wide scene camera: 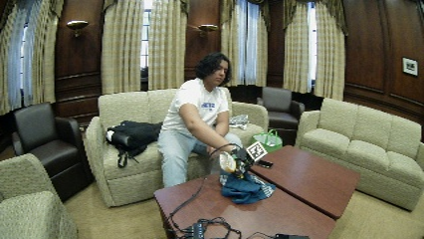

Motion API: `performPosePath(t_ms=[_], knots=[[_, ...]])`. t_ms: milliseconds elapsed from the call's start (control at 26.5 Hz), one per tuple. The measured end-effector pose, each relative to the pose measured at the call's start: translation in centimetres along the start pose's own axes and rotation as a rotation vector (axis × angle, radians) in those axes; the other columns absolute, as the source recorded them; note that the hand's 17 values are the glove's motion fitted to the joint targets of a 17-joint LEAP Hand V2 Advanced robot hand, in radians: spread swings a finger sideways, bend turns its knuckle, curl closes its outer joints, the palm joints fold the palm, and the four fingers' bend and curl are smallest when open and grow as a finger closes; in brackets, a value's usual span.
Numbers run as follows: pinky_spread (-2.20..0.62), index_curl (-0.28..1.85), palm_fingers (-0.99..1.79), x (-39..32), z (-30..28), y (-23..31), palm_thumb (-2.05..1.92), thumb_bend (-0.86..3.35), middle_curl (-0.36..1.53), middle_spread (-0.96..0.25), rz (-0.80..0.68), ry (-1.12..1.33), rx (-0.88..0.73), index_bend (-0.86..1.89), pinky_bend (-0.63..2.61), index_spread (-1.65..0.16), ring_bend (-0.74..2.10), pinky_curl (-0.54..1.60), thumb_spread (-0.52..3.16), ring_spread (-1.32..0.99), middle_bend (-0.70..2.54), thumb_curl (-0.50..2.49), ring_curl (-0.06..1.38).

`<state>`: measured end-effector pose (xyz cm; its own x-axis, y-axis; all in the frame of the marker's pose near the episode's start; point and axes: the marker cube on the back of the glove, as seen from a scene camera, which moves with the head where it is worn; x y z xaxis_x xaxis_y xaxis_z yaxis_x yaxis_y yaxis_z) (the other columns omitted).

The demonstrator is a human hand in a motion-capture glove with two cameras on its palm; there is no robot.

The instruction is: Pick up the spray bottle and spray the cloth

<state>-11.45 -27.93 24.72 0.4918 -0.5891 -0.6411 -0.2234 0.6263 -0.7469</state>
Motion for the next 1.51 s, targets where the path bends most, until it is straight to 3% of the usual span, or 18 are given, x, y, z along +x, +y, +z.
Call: performPosePath(t_ms=[189,339,830,1207,1509], knots=[[-0.27,0.6,1.36,2.6,-2.6,1.2,0.89,-0.03,0.58,-0.2,-0.046,-0.169,0.027,0.47,0.51,-0.25,0.71,0.43,0.32,-0.21,0.61,0.83,0.5],[-0.27,0.6,1.36,6.4,-3.9,2.9,0.89,-0.03,0.58,-0.2,0.008,-0.241,0.1,0.46,0.51,-0.25,0.71,0.43,0.32,-0.21,0.61,0.83,0.5],[-0.27,0.61,1.36,13.3,-7.2,12.0,0.89,-0.03,0.58,-0.2,-0.12,-0.957,0.453,0.46,0.51,-0.25,0.71,0.44,0.32,-0.21,0.61,0.85,0.5],[-0.27,0.61,1.35,12.8,-5.1,15.5,0.89,-0.02,0.58,-0.2,-0.319,-1.51,0.782,0.45,0.52,-0.25,0.72,0.44,0.33,-0.2,0.6,0.86,0.5],[-0.27,0.61,1.35,8.4,-5.3,13.1,0.89,-0.03,0.58,-0.2,-0.488,-1.79,0.95,0.45,0.51,-0.25,0.72,0.43,0.33,-0.2,0.6,0.86,0.5]])
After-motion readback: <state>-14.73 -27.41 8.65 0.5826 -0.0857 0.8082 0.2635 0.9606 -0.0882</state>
